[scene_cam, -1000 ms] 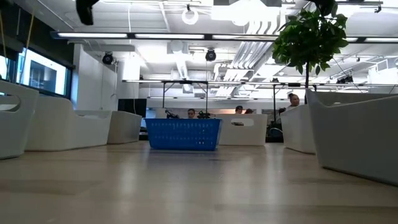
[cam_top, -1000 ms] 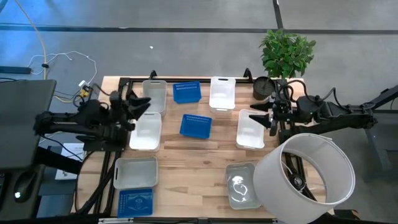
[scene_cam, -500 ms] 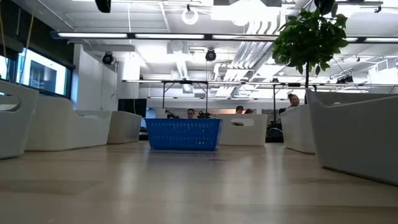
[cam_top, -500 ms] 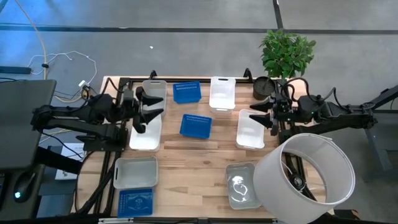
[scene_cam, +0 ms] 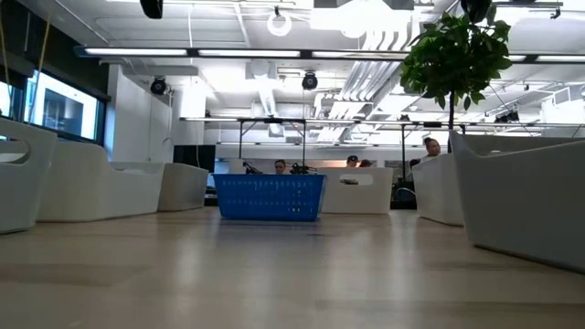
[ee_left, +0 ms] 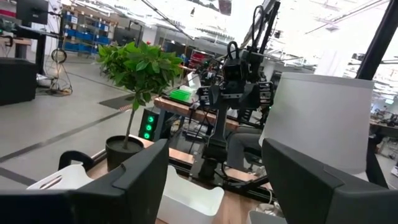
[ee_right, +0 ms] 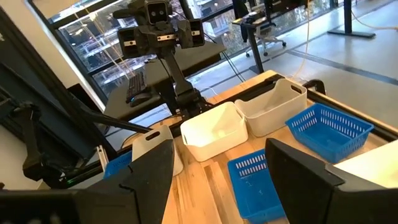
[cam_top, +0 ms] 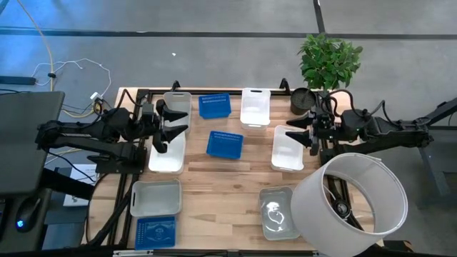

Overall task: Stack baskets by color
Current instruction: Stack the bottom right white bin on the top white bin

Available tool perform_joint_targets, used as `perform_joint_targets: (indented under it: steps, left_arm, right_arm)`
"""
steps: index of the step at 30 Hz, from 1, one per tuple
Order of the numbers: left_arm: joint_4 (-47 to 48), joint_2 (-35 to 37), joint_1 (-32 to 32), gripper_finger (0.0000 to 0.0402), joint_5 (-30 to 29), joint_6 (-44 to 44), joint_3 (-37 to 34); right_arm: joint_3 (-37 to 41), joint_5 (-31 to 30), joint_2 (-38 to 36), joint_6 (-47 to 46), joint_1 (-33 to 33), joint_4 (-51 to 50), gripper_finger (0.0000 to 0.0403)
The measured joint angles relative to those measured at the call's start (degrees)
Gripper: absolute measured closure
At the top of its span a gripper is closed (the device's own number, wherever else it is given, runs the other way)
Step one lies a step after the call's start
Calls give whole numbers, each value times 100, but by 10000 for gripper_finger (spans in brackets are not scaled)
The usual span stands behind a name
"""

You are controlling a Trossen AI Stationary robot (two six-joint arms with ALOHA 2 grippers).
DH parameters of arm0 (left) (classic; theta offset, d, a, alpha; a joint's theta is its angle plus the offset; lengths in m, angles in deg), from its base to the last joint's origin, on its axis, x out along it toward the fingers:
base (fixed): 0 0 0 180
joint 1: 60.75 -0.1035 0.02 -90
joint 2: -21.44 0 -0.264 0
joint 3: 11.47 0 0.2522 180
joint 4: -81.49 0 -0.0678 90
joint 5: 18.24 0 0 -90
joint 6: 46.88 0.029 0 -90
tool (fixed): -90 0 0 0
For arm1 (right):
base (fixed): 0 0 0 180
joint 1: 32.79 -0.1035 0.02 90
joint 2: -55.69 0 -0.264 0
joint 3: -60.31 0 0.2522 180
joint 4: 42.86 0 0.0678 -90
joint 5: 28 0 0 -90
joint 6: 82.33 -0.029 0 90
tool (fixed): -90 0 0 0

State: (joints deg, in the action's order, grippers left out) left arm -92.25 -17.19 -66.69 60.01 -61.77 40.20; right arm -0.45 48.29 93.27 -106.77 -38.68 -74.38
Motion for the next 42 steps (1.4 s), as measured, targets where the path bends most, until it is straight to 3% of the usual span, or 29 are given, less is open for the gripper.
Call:
perform_joint_targets:
  steps: [6,10,14,22,26,34,42]
  left_arm:
    - [-1,0,0,154,-127,-11,0]
    - [-2,0,0,154,-128,-11,0]
    - [0,0,0,154,-128,-136,0]
    - [-1,0,0,154,-128,-144,0]
    - [-1,0,0,154,-128,-144,0]
    - [0,0,0,154,-128,-142,0]
    - [-2,0,0,154,-128,-135,0]
  right_arm:
    - [0,81,408,-50,2,-4,163]
    - [0,348,746,-807,2,-109,163]
    - [0,795,1117,-1329,0,-856,163]
    - [2,1585,1738,-1296,-206,-2430,163]
    - [2,1499,1967,-885,-365,-2724,163]
    - [2,677,2455,-79,-565,-2932,162]
    - [2,738,3077,201,-617,-3163,162]
